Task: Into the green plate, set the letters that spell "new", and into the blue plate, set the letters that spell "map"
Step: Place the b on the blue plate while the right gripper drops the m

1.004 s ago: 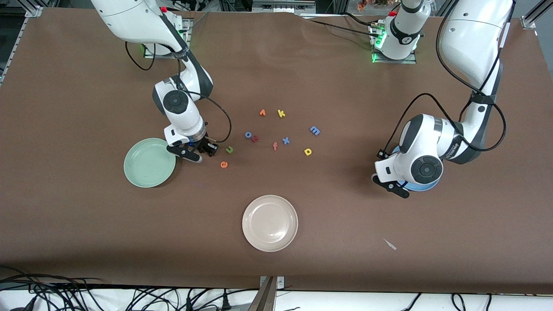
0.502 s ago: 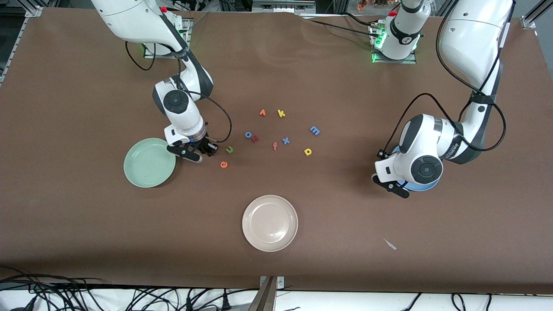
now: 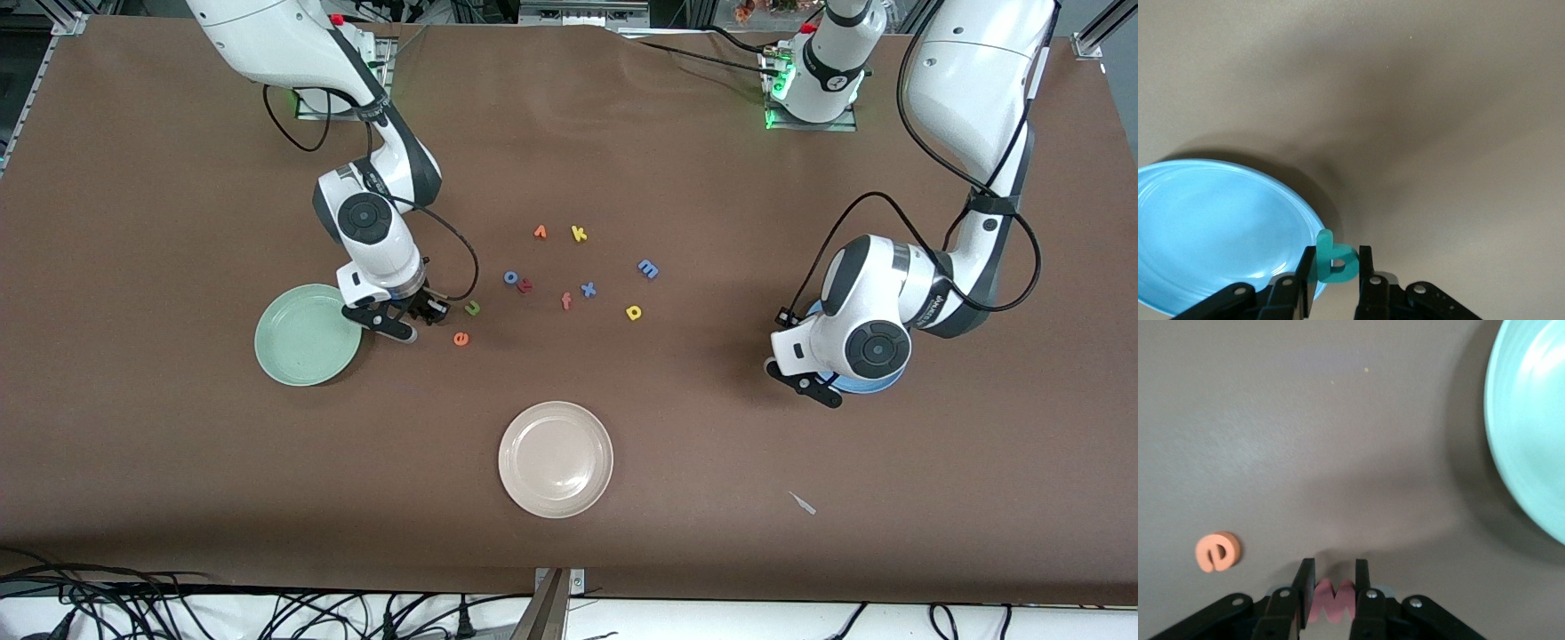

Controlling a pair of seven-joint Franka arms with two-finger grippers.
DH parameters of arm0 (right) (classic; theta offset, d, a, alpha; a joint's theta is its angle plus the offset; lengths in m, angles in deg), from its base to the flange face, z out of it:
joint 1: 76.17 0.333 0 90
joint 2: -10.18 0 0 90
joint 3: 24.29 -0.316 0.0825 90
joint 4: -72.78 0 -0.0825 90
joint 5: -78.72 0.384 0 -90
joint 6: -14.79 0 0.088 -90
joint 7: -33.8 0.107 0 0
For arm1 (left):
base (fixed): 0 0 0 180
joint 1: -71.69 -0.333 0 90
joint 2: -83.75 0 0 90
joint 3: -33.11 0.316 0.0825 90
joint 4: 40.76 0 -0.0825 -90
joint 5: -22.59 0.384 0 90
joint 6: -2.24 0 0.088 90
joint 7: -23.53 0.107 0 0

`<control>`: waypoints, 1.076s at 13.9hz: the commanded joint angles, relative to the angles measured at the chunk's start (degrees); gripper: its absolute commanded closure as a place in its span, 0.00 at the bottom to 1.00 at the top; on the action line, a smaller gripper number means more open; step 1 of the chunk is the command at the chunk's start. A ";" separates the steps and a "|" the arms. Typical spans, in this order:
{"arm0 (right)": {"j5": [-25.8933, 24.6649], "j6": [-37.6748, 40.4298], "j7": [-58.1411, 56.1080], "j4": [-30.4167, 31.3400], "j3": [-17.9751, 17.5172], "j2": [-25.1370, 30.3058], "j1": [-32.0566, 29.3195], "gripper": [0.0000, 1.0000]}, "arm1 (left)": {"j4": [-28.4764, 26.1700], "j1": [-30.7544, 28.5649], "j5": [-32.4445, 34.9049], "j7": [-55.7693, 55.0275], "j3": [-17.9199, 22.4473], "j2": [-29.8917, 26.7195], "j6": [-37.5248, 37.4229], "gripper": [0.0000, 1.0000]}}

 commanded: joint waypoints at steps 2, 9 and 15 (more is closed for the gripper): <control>-0.61 6.59 -3.98 -2.51 0.41 1.99 -0.23 0.74 | 0.58 -6.64 6.14 9.13 -1.37 0.09 -1.72 0.94; -0.35 15.58 -24.28 -3.57 8.92 7.36 -0.50 0.74 | 1.54 -6.29 4.82 7.81 -1.55 -0.44 -3.39 0.94; 10.42 15.41 -46.52 -1.20 18.77 8.94 -0.85 0.69 | 2.07 -6.46 5.17 8.33 -1.37 0.44 -4.18 0.90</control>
